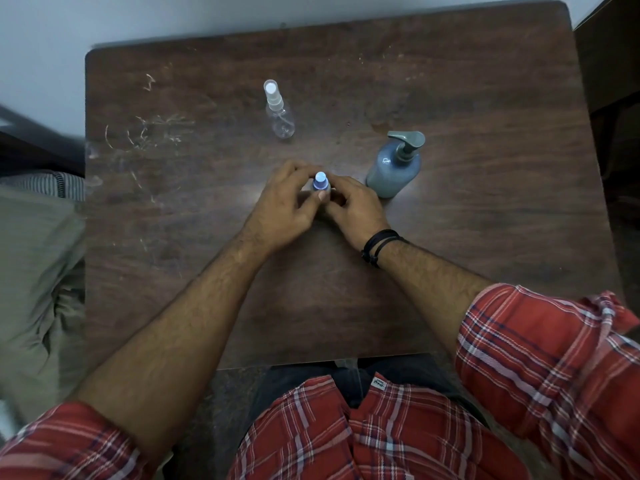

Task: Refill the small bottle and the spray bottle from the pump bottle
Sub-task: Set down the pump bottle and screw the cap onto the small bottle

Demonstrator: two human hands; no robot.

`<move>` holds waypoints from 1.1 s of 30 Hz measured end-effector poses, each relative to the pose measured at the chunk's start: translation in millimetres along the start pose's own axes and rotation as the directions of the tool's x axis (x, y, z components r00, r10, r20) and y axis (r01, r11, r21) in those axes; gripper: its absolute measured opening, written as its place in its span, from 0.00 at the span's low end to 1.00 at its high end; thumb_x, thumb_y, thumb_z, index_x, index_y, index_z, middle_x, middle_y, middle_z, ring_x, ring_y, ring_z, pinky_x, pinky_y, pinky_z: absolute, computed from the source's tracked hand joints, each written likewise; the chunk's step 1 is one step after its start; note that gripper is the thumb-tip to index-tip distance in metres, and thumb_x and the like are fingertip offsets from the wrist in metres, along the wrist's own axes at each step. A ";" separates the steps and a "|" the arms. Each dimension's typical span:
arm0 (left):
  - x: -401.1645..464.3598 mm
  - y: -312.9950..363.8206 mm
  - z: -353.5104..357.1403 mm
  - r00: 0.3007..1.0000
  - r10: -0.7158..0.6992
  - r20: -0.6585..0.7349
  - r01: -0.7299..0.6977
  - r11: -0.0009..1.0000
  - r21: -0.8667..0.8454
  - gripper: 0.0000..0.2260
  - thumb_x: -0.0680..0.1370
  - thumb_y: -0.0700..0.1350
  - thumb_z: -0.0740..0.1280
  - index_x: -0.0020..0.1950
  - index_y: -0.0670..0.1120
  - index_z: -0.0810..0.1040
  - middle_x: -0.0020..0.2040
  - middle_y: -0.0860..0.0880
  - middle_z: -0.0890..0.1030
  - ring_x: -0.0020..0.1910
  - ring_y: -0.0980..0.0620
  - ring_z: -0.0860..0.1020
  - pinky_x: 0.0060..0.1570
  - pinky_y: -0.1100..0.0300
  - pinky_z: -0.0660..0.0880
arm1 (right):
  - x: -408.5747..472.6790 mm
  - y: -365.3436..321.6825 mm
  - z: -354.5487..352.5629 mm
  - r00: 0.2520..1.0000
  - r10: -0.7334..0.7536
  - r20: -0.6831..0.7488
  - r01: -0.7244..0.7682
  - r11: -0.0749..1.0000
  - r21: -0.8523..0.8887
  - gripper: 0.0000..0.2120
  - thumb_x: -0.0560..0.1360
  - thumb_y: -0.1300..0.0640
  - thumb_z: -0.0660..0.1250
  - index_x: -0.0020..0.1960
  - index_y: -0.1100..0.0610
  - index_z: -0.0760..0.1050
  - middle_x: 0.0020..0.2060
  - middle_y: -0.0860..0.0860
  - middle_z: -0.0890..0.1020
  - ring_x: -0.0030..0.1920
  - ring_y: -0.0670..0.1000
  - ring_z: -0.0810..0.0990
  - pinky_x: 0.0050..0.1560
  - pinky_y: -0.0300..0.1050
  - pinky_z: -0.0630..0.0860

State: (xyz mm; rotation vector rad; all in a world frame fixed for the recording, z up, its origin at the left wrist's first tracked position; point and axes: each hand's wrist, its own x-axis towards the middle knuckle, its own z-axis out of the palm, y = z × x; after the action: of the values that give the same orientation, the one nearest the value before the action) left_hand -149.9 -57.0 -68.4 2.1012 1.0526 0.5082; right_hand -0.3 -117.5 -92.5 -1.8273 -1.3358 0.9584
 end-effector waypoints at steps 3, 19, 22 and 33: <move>2.3 -0.4 0.3 0.990 -0.138 0.006 0.138 0.990 0.010 0.24 0.73 0.59 0.74 0.63 0.48 0.74 0.57 0.53 0.75 0.58 0.55 0.74 0.59 0.61 0.72 | 0.1 -0.6 -0.9 1.000 0.013 0.014 -0.013 1.000 -0.001 0.18 0.76 0.56 0.70 0.65 0.50 0.79 0.55 0.49 0.82 0.53 0.45 0.78 0.54 0.35 0.72; 6.6 -6.6 1.6 0.988 -0.150 -0.022 0.151 0.988 0.035 0.22 0.70 0.62 0.74 0.52 0.49 0.73 0.51 0.52 0.76 0.51 0.53 0.75 0.50 0.59 0.73 | 0.1 -0.2 0.2 1.000 0.002 0.014 -0.001 1.000 -0.017 0.18 0.75 0.56 0.71 0.64 0.49 0.79 0.53 0.48 0.82 0.52 0.45 0.78 0.50 0.27 0.69; 4.4 -7.0 7.1 0.991 -0.099 -0.095 0.105 0.992 0.063 0.16 0.73 0.56 0.73 0.51 0.47 0.74 0.49 0.50 0.77 0.49 0.51 0.76 0.50 0.55 0.74 | 0.8 0.6 0.4 1.000 -0.005 0.008 0.005 1.000 -0.022 0.18 0.75 0.57 0.70 0.65 0.50 0.79 0.52 0.48 0.82 0.51 0.45 0.78 0.50 0.28 0.69; 6.5 -12.1 -2.7 1.000 -0.017 -0.001 0.017 0.999 0.031 0.21 0.72 0.61 0.72 0.57 0.47 0.80 0.52 0.52 0.78 0.50 0.57 0.76 0.54 0.59 0.75 | 1.0 1.3 0.5 1.000 -0.019 0.013 0.019 0.999 -0.032 0.19 0.75 0.56 0.71 0.65 0.51 0.79 0.54 0.49 0.82 0.52 0.46 0.78 0.54 0.35 0.73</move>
State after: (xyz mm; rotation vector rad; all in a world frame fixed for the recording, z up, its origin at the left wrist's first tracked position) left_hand -154.1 -45.7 -75.6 2.1177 1.0850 0.4874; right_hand 0.1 -116.8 -94.0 -1.8323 -1.3811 0.9452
